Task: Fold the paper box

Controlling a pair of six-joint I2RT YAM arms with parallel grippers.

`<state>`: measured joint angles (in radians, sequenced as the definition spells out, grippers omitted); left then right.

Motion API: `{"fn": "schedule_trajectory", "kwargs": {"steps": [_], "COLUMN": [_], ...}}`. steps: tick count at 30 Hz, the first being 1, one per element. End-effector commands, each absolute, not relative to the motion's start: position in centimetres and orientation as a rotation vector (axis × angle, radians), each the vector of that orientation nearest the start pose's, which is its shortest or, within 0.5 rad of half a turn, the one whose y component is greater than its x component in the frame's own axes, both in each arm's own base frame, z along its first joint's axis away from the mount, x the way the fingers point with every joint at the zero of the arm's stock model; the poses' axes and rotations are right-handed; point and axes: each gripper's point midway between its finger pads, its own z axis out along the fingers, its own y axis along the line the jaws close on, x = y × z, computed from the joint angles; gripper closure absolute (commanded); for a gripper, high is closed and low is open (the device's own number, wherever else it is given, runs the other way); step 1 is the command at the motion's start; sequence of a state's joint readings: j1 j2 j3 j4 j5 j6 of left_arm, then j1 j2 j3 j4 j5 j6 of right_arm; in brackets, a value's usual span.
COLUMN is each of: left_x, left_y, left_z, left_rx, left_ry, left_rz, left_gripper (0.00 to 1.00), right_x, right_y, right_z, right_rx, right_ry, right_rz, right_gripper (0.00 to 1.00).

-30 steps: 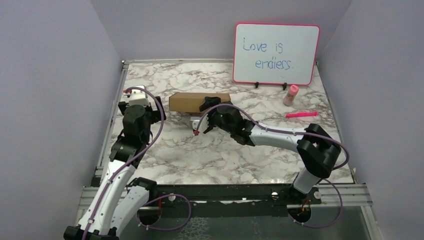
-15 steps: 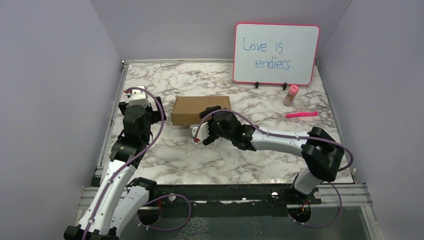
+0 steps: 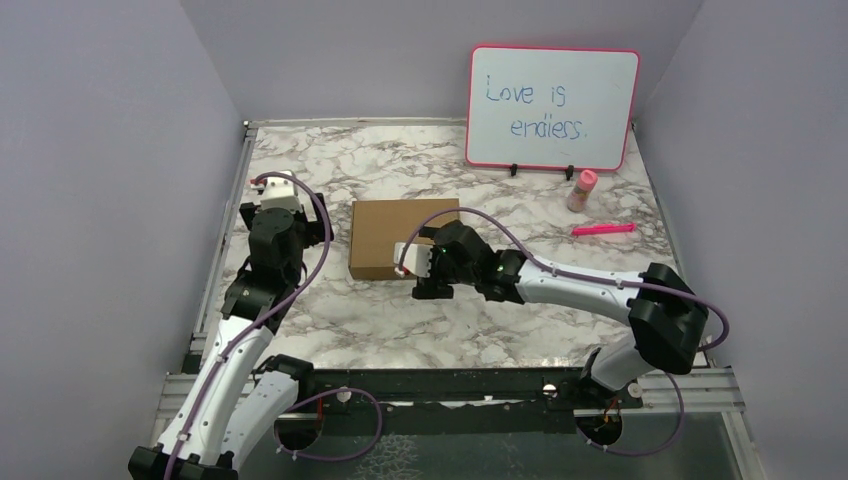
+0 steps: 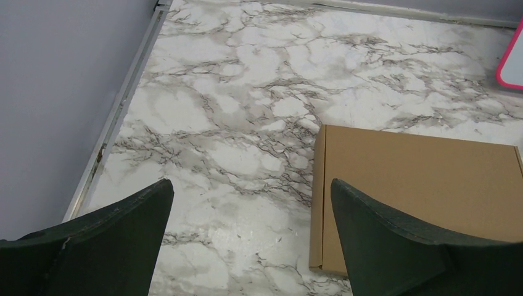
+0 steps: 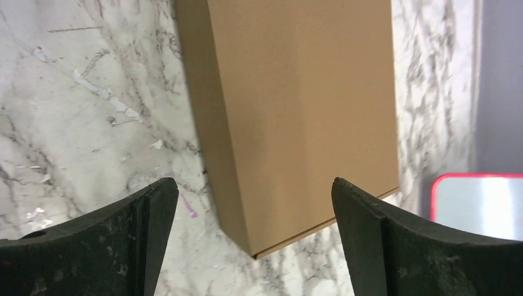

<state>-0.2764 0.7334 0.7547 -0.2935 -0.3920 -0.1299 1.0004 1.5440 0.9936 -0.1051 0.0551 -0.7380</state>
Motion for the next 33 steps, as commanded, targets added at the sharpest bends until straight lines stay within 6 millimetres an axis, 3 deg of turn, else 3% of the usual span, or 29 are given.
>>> {"fn": "schedule_trajectory", "kwargs": {"steps": [1,8,12,16,20,24,28,33], "left_x": [29.5,29.5,29.5,28.8,27.6,26.1,24.7,23.3], "left_y": [-2.3,-2.0,-1.9,-1.2,-1.0,0.0,0.5,0.9], "left_z": [24.9,25.1,25.3,26.4,27.6,28.4,29.3,30.7], "left_rx": [-0.126,-0.170,-0.203,-0.248,-0.262,-0.272,-0.281,-0.331], "left_ry": [1.820,1.800,1.787,1.722,1.649,1.611,1.552,1.428], "left_rz": [0.053,0.045,0.029,0.025,-0.011,0.020,0.005,-0.053], "left_gripper": [0.02,0.01,0.01,0.01,0.01,0.01,0.01,0.01], "right_x": [26.5,33.0,36.5,38.1,37.7,35.3,32.1,29.0], "right_y": [33.4,30.8,26.0,19.7,12.4,5.9,2.7,0.6], "right_z": [13.1,16.4,18.7,19.9,20.8,23.6,26.7,28.7], "right_rx": [-1.434,-0.953,-0.609,-0.292,-0.014,0.246,0.351,0.330], "right_ry": [1.626,1.805,1.888,1.955,1.986,1.879,1.730,1.617], "right_rz": [0.183,0.225,0.245,0.257,0.159,-0.032,-0.080,-0.118], "right_gripper": [0.00,0.00,0.00,0.00,0.00,0.00,0.00,0.00]}}
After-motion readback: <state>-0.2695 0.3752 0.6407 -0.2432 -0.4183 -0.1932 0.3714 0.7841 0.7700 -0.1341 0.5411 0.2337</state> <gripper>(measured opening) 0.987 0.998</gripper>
